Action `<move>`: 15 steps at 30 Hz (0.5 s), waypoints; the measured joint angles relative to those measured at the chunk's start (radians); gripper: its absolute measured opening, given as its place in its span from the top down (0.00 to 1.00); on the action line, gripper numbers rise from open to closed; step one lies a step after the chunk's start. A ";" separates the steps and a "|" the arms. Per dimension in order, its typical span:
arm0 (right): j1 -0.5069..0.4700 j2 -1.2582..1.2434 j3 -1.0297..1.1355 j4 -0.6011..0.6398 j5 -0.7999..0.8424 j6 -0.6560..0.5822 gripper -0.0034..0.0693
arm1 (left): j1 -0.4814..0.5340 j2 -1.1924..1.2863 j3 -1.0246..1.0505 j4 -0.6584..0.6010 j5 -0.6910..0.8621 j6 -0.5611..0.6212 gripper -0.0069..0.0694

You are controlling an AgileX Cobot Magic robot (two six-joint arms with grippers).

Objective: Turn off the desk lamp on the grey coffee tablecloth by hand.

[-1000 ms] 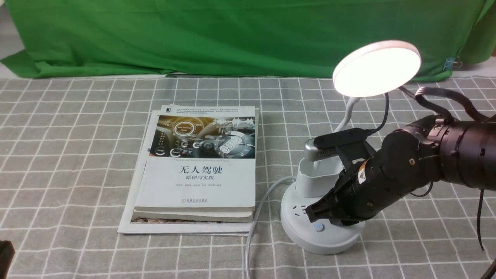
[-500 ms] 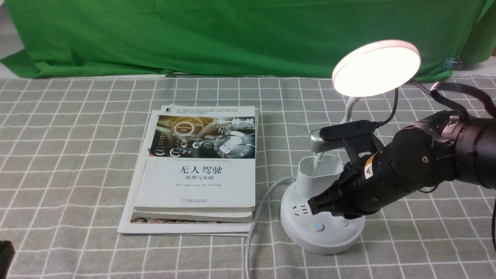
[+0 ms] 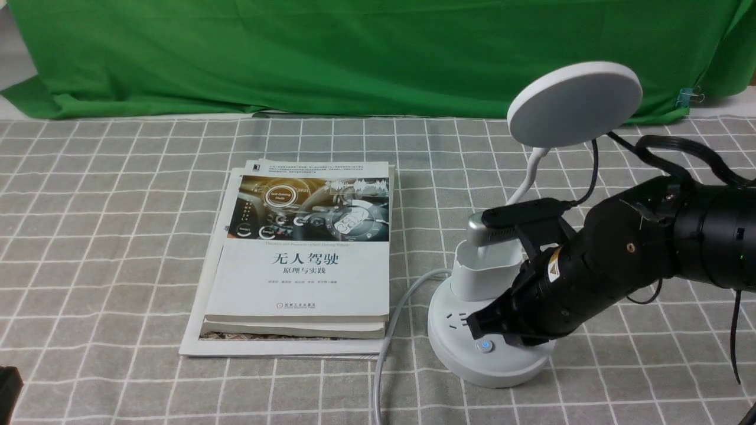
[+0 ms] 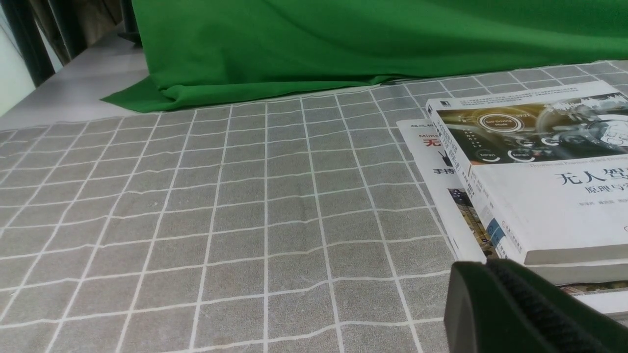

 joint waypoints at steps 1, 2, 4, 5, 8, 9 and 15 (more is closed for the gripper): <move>0.000 0.000 -0.001 0.000 0.000 0.000 0.92 | 0.000 0.000 0.000 0.000 0.000 0.000 0.91; 0.000 0.004 -0.005 0.000 0.001 0.000 0.92 | 0.000 0.000 0.000 0.000 0.000 0.000 0.91; 0.000 0.003 -0.005 0.000 -0.001 0.000 0.92 | 0.000 0.000 0.000 0.000 0.000 0.000 0.91; 0.000 0.002 -0.005 0.000 -0.001 0.000 0.92 | 0.000 0.000 0.000 0.000 0.000 0.000 0.91; 0.000 -0.007 -0.004 0.000 -0.004 0.000 0.92 | 0.000 0.000 0.000 0.000 0.000 0.000 0.91; 0.000 -0.016 0.001 0.000 -0.003 0.000 0.92 | 0.000 0.000 0.000 0.000 0.000 0.000 0.91; 0.000 -0.120 0.008 0.002 0.007 -0.028 0.92 | 0.000 0.000 0.000 0.000 0.000 0.000 0.91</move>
